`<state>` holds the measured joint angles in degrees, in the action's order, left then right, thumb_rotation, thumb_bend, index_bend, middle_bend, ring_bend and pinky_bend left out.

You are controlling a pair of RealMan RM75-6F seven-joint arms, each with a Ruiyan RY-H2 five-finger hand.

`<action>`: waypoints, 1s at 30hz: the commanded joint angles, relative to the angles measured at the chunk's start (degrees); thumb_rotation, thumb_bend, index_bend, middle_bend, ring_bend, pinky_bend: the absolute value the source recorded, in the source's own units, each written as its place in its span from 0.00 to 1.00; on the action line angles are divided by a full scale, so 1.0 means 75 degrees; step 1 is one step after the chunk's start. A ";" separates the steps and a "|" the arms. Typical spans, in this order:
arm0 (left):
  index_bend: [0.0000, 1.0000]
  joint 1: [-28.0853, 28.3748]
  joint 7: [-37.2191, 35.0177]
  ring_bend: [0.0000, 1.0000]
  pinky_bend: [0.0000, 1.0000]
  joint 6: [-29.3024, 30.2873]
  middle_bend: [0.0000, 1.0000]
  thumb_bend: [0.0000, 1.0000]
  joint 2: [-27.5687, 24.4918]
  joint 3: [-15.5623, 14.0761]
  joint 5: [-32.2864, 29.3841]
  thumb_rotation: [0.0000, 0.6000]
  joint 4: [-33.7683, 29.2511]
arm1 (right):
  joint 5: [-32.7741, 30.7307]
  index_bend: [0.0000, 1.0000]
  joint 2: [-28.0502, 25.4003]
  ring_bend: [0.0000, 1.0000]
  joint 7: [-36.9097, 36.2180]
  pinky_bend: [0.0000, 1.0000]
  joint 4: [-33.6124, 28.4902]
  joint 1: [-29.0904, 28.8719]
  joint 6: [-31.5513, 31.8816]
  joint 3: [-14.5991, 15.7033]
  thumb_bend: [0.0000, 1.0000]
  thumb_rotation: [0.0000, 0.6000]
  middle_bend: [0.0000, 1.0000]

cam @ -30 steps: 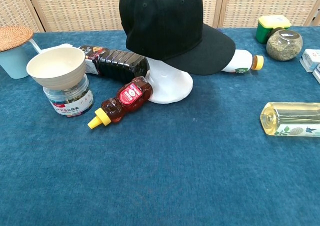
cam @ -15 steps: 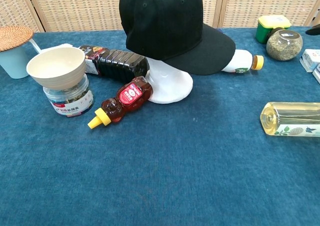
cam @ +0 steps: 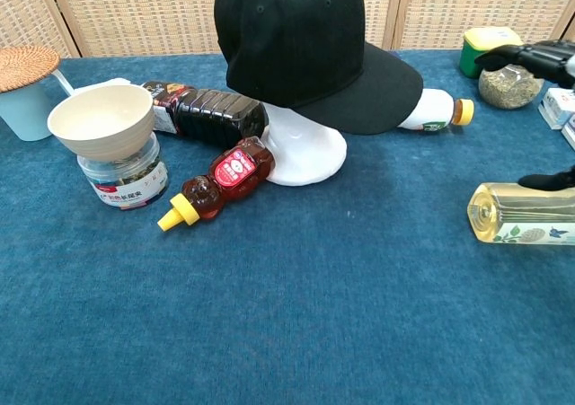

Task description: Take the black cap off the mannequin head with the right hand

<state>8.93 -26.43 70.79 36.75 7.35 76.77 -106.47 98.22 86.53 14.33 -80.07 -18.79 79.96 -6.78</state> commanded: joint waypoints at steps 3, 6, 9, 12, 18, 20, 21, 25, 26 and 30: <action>0.06 0.0051 0.0109 0.00 0.14 0.0003 0.00 0.09 -0.0178 0.0063 -0.0131 1.00 -0.0170 | -0.0127 0.13 0.0822 0.17 0.0179 0.23 0.0433 -0.0419 -0.0099 -0.0238 0.00 1.00 0.19; 0.06 0.0117 0.0240 0.00 0.14 -0.0083 0.00 0.09 -0.0284 0.0090 -0.0236 1.00 -0.0315 | -0.0165 0.15 0.1168 0.19 0.0242 0.24 0.0620 -0.0516 0.0015 -0.0313 0.00 1.00 0.20; 0.06 0.0181 0.0307 0.00 0.14 -0.0218 0.00 0.09 -0.0365 0.0092 -0.0309 1.00 -0.0414 | -0.0319 0.17 0.1572 0.20 0.0259 0.26 0.0804 -0.0538 0.0168 -0.0413 0.00 1.00 0.22; 0.06 0.0232 0.0373 0.00 0.14 -0.0320 0.00 0.09 -0.0422 0.0095 -0.0400 1.00 -0.0482 | -0.0448 0.20 0.1965 0.22 0.0201 0.26 0.1033 -0.0568 0.0301 -0.0474 0.00 1.00 0.25; 0.06 0.0263 0.0445 0.00 0.14 -0.0348 0.00 0.09 -0.0478 0.0099 -0.0460 1.00 -0.0570 | -0.0544 0.24 0.2569 0.24 0.0096 0.26 0.1503 -0.0711 0.0586 -0.0645 0.00 1.00 0.29; 0.06 0.0266 0.0436 0.00 0.14 -0.0358 0.00 0.09 -0.0504 0.0097 -0.0465 1.00 -0.0593 | -0.0551 0.26 0.2739 0.25 0.0020 0.26 0.1681 -0.0772 0.0674 -0.0693 0.00 1.00 0.31; 0.06 0.0265 0.0434 0.00 0.14 -0.0359 0.00 0.09 -0.0522 0.0096 -0.0471 1.00 -0.0601 | -0.0546 0.26 0.2832 0.26 -0.0009 0.27 0.1797 -0.0811 0.0722 -0.0721 0.00 1.00 0.32; 0.06 0.0257 0.0449 0.00 0.14 -0.0341 0.00 0.09 -0.0568 0.0097 -0.0519 1.00 -0.0618 | -0.0600 0.27 0.3088 0.26 -0.0080 0.27 0.2164 -0.0938 0.0786 -0.0794 0.00 1.00 0.33; 0.06 0.0256 0.0439 0.00 0.14 -0.0342 0.00 0.09 -0.0575 0.0097 -0.0527 1.00 -0.0615 | -0.0613 0.27 0.3141 0.27 -0.0087 0.27 0.2237 -0.0967 0.0803 -0.0811 0.00 1.00 0.33; 0.06 0.0303 0.0353 0.00 0.14 -0.0457 0.00 0.09 -0.0576 0.0112 -0.0617 1.00 -0.0573 | -0.0693 0.30 0.3477 0.27 -0.0097 0.27 0.2542 -0.1118 0.0918 -0.0932 0.00 1.00 0.35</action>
<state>11.13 -23.69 67.48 32.43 8.16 72.23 -110.83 93.30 111.62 13.69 -61.98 -26.61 86.29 -13.30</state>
